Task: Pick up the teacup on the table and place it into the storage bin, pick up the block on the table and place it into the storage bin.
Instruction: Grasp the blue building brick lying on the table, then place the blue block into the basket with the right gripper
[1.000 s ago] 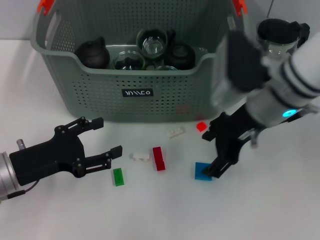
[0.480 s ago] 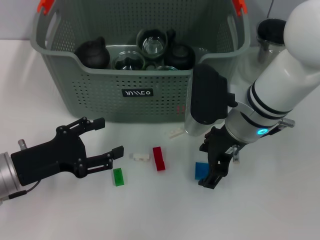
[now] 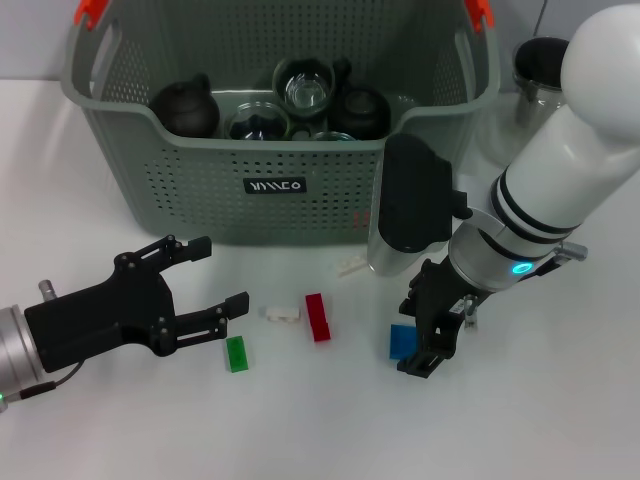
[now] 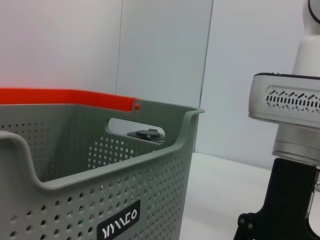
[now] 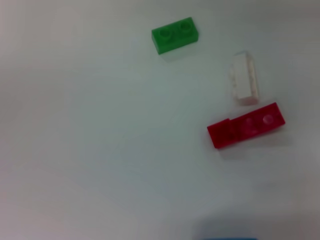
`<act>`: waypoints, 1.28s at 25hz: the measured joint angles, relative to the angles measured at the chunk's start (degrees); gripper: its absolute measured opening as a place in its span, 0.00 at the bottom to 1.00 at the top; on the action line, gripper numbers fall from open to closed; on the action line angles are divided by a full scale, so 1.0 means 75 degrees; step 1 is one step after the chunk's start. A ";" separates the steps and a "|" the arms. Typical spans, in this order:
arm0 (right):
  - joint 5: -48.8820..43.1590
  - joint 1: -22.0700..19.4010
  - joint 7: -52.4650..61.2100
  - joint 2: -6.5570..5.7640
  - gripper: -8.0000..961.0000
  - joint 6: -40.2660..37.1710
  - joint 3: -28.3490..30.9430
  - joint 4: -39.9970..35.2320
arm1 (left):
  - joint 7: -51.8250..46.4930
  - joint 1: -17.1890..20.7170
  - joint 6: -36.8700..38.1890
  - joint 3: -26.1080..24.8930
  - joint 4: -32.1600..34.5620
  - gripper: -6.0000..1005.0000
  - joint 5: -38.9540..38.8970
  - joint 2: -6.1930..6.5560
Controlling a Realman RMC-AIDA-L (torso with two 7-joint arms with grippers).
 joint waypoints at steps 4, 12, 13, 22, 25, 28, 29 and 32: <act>0.0000 -0.0004 0.0001 0.0000 0.85 0.0021 -0.0144 -0.0020 | 0.0000 -0.0005 -0.0010 0.0000 -0.0003 0.87 0.0000 0.0012; 0.0054 -0.0164 0.0081 -0.0037 0.53 -0.0246 -0.0225 -0.0563 | 0.0000 -0.0025 -0.0015 -0.0049 -0.0003 0.87 0.0000 0.0032; 0.0076 -0.0219 0.0087 -0.0056 0.50 -0.0375 -0.0144 -0.0776 | 0.0000 -0.0025 -0.0015 -0.0055 -0.0002 0.87 0.0000 0.0032; -0.0012 -0.0899 0.0450 -0.0111 0.45 -0.3078 0.1674 -0.4424 | 0.0000 0.0026 -0.0004 -0.0083 0.0033 0.87 -0.0029 0.0035; -0.0024 -0.0779 0.0642 -0.0118 0.45 -0.3707 0.2684 -0.5580 | 0.0000 0.0033 -0.0011 -0.0082 0.0038 0.87 -0.0021 0.0035; -0.0025 -0.0374 0.0889 -0.0112 0.45 -0.3625 0.3648 -0.6067 | 0.0001 0.0034 -0.0009 -0.0082 0.0027 0.87 -0.0020 0.0035; -0.0019 -0.0180 0.0987 -0.0104 0.45 -0.3465 0.3983 -0.6090 | 0.0003 0.0029 0.0000 -0.0083 0.0023 0.87 -0.0025 0.0035; -0.0087 0.0270 0.1385 -0.0109 0.45 -0.2285 0.4673 -0.5510 | 0.0002 -0.0012 0.0038 -0.0079 0.0006 0.87 -0.0039 0.0035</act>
